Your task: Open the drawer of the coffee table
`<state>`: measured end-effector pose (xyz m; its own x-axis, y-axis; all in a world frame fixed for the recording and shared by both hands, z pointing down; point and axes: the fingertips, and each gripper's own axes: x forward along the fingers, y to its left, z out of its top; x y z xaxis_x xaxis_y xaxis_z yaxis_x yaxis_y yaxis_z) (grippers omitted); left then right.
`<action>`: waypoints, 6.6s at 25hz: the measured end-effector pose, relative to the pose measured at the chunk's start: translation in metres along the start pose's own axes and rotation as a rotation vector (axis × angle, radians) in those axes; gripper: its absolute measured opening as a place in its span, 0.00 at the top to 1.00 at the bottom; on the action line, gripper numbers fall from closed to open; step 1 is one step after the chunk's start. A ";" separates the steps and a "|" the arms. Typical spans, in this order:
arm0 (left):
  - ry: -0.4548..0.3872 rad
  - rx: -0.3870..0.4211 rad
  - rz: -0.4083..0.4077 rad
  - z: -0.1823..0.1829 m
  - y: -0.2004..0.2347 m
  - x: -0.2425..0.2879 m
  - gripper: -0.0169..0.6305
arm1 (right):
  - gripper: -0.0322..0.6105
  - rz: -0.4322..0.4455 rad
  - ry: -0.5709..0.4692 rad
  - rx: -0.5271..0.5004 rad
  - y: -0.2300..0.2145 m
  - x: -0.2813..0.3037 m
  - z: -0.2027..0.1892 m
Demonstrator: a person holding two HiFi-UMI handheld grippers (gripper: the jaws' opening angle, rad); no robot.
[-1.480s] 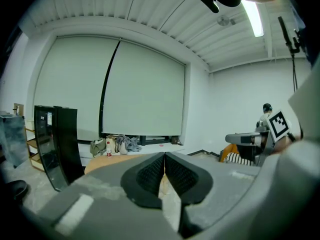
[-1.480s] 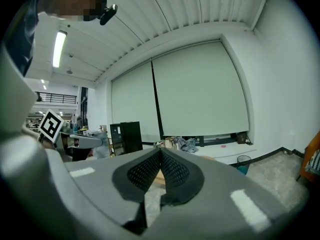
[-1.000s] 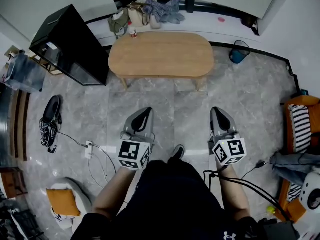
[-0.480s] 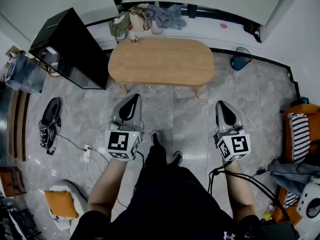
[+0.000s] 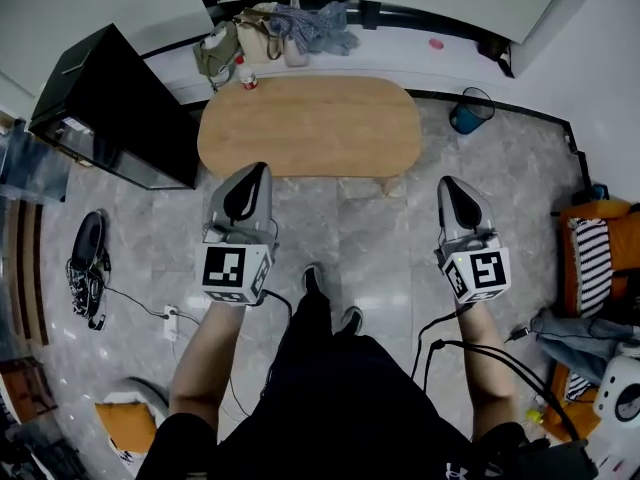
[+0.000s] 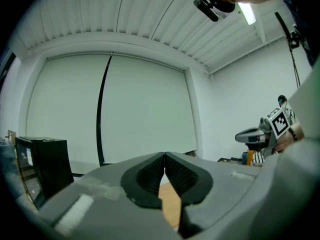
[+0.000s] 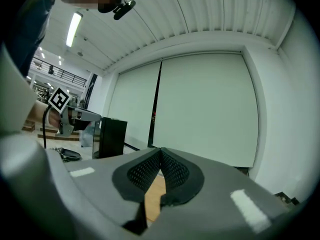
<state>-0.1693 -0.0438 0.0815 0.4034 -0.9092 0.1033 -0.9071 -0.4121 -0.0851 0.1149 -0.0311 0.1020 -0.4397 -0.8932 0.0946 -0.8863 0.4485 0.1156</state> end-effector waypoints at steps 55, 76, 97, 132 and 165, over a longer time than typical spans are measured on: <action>0.293 -0.049 -0.179 -0.382 -0.023 0.186 0.97 | 0.94 -0.089 0.260 0.143 -0.068 0.122 -0.386; 0.516 -0.292 -0.304 -0.605 -0.072 0.199 0.76 | 0.82 -0.047 0.453 0.252 -0.078 0.116 -0.585; 0.359 -0.827 -0.340 -0.736 -0.047 0.275 0.61 | 0.72 0.051 0.357 0.266 -0.094 0.188 -0.671; 0.327 -0.891 -0.479 -0.751 -0.062 0.263 0.51 | 0.46 0.160 0.356 0.239 -0.075 0.202 -0.682; 0.745 -0.226 -0.072 -0.714 -0.018 0.234 0.53 | 0.48 0.095 0.622 0.197 -0.069 0.196 -0.694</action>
<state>-0.1443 -0.2071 0.8146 0.3477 -0.5686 0.7455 -0.9166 -0.3733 0.1428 0.1911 -0.2143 0.7992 -0.4034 -0.6380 0.6559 -0.8838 0.4573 -0.0988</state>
